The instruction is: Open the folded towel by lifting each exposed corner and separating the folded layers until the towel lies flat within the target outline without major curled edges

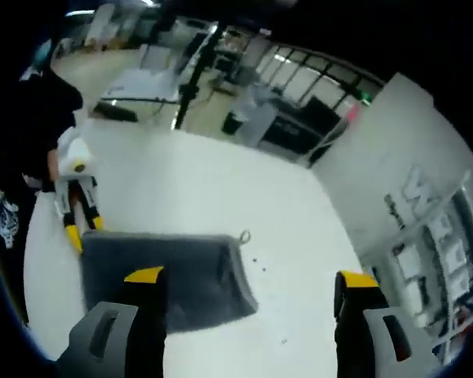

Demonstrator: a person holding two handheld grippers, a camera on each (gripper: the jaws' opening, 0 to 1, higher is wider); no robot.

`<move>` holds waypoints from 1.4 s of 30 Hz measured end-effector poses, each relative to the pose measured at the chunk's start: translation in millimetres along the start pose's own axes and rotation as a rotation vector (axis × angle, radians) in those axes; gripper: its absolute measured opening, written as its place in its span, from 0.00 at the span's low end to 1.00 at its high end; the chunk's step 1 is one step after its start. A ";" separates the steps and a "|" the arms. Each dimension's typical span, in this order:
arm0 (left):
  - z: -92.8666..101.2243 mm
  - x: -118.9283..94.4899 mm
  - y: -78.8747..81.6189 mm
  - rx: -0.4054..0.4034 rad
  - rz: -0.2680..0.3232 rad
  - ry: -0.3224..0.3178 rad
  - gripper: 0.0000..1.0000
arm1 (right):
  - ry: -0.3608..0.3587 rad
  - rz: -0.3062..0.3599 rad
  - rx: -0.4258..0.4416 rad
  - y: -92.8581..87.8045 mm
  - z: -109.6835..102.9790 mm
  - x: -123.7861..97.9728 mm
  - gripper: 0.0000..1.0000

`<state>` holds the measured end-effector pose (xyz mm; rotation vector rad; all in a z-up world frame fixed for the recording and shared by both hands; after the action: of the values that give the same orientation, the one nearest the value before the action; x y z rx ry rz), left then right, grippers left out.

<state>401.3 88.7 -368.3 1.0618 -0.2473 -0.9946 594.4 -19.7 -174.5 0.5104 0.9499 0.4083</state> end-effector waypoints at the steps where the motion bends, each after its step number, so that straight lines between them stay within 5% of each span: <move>1: -1.8 -1.3 1.4 -0.029 0.013 0.004 0.27 | 0.009 -0.003 -0.016 1.2 -4.1 1.3 0.88; 10: 0.3 -10.4 0.8 -0.051 0.040 0.002 0.24 | 0.023 -0.024 -0.041 7.7 -21.6 10.9 0.89; 18: 3.8 -1.9 -6.1 -0.039 0.028 -0.002 0.22 | 0.027 -0.058 -0.051 12.8 -16.6 19.0 0.89; 26: 3.3 2.6 -6.7 0.010 0.041 0.031 0.17 | 0.054 -0.090 -0.100 23.0 -15.9 28.7 0.94; 28: -0.4 4.0 -11.7 0.088 0.031 0.067 0.10 | 0.099 -0.072 -0.133 26.2 -20.8 34.2 0.97; 33: 3.1 5.5 -14.1 0.050 0.067 0.025 0.05 | 0.188 -0.101 -0.170 23.4 -26.0 46.3 0.80; 37: 5.4 2.7 -9.2 0.068 0.085 0.018 0.04 | 0.211 -0.150 -0.167 17.3 -29.2 63.6 0.79; 42: 6.3 3.6 -10.3 0.085 0.091 0.016 0.04 | 0.246 -0.190 -0.157 14.5 -27.1 82.5 0.64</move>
<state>393.7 80.8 -374.5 1.1256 -0.3244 -0.9001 613.0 42.9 -233.6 0.2270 1.1819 0.3749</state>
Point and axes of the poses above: the point that each gripper's makers call its tool centre point, and the gripper's own axes: x roughly forward along the fingers, z roughly to its right, y roughly out of its top, the point moved 3 cm from there along -x, roughly backward along the fingers, and after that the axes turned 2 degrees about x, right-handed, at the moved point
